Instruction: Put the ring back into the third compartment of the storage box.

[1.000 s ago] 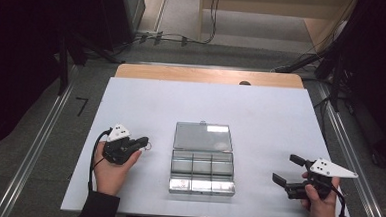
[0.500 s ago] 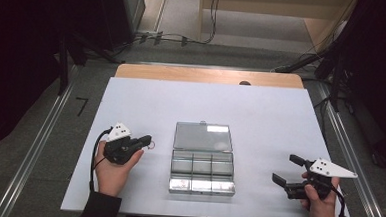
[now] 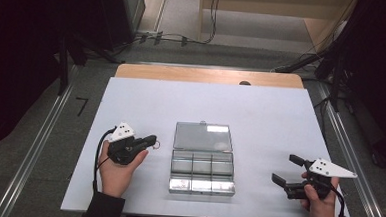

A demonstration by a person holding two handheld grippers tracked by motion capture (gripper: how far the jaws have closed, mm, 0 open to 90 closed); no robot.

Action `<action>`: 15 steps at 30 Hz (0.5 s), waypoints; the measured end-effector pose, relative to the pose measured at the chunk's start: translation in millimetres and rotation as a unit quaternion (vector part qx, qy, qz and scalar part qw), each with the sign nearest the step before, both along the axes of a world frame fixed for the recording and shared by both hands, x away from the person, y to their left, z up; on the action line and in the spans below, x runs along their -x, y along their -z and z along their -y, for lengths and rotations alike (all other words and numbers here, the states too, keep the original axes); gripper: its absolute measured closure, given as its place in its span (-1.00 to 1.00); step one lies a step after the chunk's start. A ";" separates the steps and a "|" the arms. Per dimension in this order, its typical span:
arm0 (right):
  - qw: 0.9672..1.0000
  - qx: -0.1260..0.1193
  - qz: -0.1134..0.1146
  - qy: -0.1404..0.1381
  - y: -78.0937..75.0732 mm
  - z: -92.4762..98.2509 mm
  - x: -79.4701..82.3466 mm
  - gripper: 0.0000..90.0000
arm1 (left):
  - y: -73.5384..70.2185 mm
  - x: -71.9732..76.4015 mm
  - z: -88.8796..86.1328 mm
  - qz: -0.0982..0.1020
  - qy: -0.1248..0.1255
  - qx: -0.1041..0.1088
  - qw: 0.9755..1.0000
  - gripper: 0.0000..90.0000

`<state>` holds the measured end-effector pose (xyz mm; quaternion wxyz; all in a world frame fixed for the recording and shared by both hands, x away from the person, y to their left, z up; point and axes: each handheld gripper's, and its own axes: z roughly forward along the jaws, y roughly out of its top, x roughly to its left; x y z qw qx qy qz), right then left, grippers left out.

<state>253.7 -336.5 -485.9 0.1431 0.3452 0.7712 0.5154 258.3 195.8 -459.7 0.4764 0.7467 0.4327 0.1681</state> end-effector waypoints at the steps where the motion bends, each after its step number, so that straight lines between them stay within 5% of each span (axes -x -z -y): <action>1: 1.000 0.001 0.000 0.000 -0.1 0.0 0.0 -1.00 | -0.4 0.0 1.0 0.000 0.001 -0.001 1.000 0.96; 15: 1.000 0.001 -0.003 -0.002 0.3 -1.4 0.2 -1.00 | -5.4 -0.5 12.1 0.006 0.014 0.010 1.000 0.96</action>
